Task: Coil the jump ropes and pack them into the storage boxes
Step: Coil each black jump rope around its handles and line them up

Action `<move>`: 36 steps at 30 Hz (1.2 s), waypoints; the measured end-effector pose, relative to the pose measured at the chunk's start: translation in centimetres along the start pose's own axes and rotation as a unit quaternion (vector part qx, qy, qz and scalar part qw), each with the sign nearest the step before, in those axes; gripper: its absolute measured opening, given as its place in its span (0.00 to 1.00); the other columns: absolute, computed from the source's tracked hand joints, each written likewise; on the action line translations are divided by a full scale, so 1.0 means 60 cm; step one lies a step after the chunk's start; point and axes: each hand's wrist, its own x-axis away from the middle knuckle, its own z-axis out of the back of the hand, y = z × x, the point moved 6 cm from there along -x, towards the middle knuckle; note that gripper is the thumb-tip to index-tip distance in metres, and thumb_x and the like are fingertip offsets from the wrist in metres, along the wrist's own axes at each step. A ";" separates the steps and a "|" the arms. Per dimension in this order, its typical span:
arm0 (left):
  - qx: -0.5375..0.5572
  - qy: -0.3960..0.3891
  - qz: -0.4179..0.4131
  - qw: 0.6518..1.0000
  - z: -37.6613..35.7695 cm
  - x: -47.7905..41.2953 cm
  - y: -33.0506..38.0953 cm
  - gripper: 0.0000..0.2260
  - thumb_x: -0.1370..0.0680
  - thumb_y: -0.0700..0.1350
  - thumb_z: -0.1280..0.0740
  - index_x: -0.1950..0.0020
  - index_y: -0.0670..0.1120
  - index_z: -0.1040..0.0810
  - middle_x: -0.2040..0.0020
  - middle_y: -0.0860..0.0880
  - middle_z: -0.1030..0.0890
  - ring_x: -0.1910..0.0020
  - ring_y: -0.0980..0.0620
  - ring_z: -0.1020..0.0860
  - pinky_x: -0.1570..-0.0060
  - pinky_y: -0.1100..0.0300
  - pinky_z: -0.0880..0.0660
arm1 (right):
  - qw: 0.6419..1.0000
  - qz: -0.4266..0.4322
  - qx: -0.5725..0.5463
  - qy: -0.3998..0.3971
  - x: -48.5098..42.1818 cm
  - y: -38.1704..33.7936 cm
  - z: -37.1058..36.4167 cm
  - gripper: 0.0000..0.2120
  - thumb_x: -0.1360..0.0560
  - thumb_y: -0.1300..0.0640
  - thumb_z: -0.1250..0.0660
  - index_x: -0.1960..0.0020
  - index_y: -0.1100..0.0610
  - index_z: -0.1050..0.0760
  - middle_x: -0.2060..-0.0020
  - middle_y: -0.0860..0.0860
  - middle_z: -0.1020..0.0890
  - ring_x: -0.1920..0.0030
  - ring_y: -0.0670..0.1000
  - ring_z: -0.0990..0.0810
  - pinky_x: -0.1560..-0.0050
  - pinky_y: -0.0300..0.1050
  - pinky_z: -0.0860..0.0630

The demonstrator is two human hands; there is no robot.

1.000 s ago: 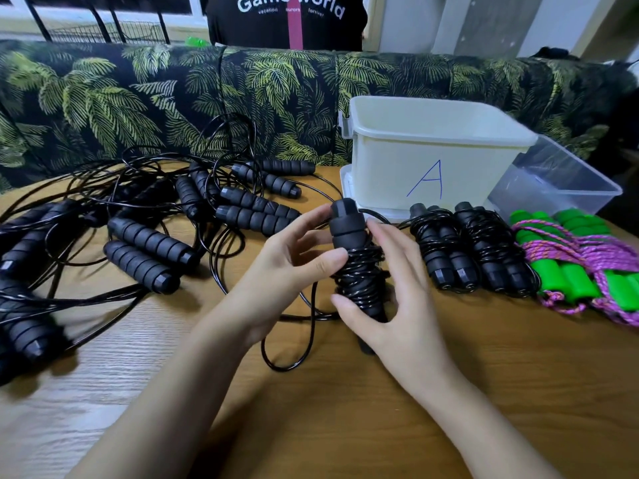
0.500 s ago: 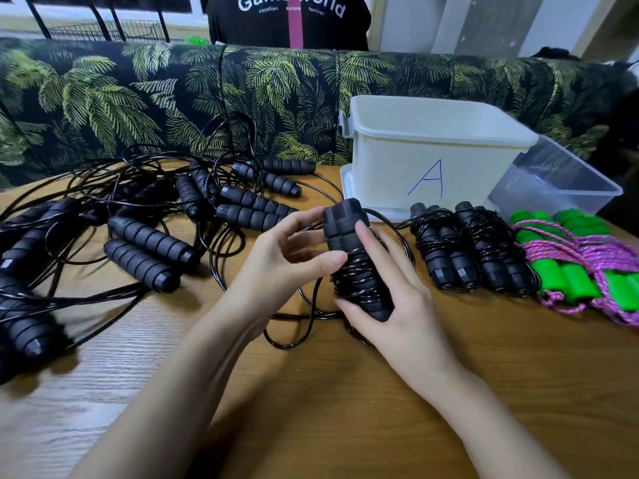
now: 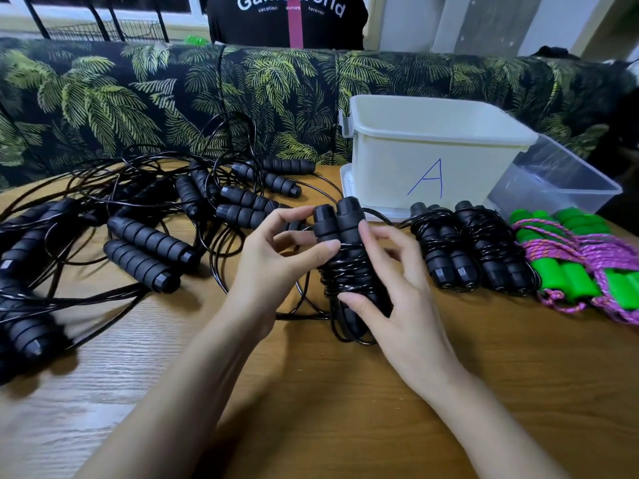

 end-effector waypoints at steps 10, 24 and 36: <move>0.006 0.035 -0.014 0.999 -0.019 0.017 -0.003 0.19 0.30 0.38 0.23 0.42 0.49 0.22 0.63 0.56 0.16 0.59 0.61 0.18 0.59 0.71 0.26 | 0.966 0.002 0.259 0.014 0.010 -0.032 -0.024 0.47 0.31 0.44 0.31 0.20 0.58 0.49 0.25 0.57 0.39 0.29 0.60 0.34 0.43 0.50 0.22; -0.074 -0.091 0.058 0.991 -0.019 0.008 -0.007 0.23 0.35 0.54 0.26 0.42 0.49 0.21 0.57 0.52 0.15 0.60 0.55 0.17 0.47 0.63 0.27 | 0.955 0.034 0.286 0.068 -0.007 -0.005 0.014 0.42 0.33 0.53 0.25 0.23 0.57 0.38 0.28 0.56 0.31 0.36 0.59 0.28 0.51 0.51 0.20; -0.013 -0.156 0.054 0.986 -0.006 -0.006 -0.007 0.19 0.29 0.44 0.24 0.39 0.47 0.20 0.48 0.50 0.15 0.47 0.56 0.18 0.48 0.67 0.25 | 0.981 -0.063 -0.176 0.047 -0.001 -0.011 0.006 0.43 0.37 0.59 0.22 0.26 0.47 0.37 0.31 0.40 0.27 0.30 0.39 0.30 0.33 0.30 0.35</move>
